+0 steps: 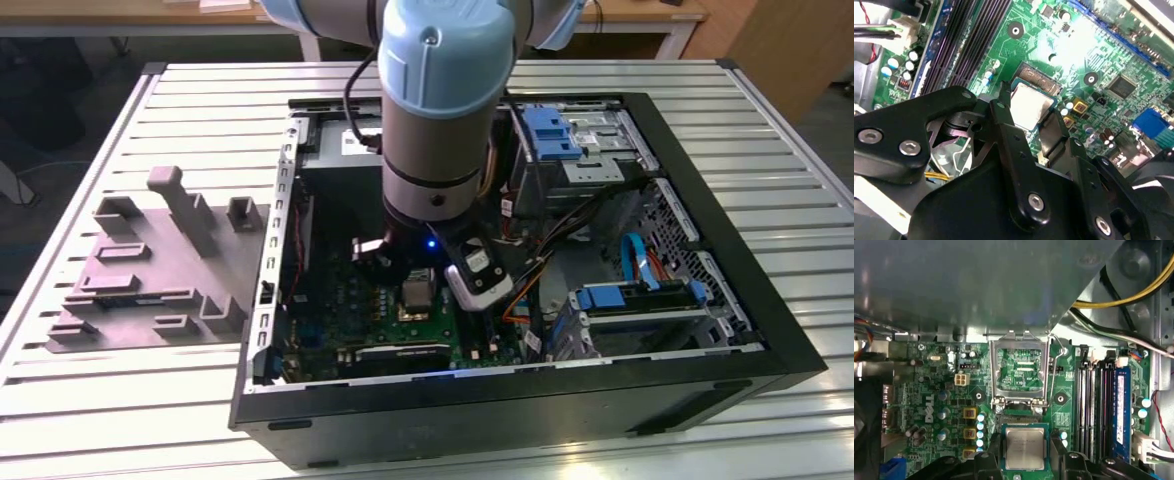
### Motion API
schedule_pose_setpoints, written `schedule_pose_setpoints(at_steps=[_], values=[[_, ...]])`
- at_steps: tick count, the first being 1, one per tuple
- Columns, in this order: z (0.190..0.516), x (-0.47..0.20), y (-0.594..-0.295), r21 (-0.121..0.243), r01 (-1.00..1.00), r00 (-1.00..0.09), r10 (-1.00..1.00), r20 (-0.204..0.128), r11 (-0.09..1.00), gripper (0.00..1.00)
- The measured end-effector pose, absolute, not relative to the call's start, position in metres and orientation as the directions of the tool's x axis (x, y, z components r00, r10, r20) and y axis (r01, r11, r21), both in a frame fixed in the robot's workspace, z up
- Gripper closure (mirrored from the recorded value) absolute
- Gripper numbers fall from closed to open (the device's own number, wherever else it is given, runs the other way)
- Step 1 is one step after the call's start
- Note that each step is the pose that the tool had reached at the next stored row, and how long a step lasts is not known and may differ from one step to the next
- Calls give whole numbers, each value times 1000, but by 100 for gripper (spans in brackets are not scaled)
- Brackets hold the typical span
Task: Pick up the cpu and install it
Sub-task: 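Place the cpu into insertion slot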
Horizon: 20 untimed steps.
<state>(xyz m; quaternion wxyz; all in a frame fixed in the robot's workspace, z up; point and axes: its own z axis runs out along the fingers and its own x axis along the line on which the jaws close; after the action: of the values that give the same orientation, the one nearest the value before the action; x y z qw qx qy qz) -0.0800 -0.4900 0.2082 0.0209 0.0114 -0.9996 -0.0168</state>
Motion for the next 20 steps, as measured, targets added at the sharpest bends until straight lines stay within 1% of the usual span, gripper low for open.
schedule_pose_setpoints(at_steps=[20], values=[[189, -84, -492, 34, -22, -998, -24, 51, 999, 53]])
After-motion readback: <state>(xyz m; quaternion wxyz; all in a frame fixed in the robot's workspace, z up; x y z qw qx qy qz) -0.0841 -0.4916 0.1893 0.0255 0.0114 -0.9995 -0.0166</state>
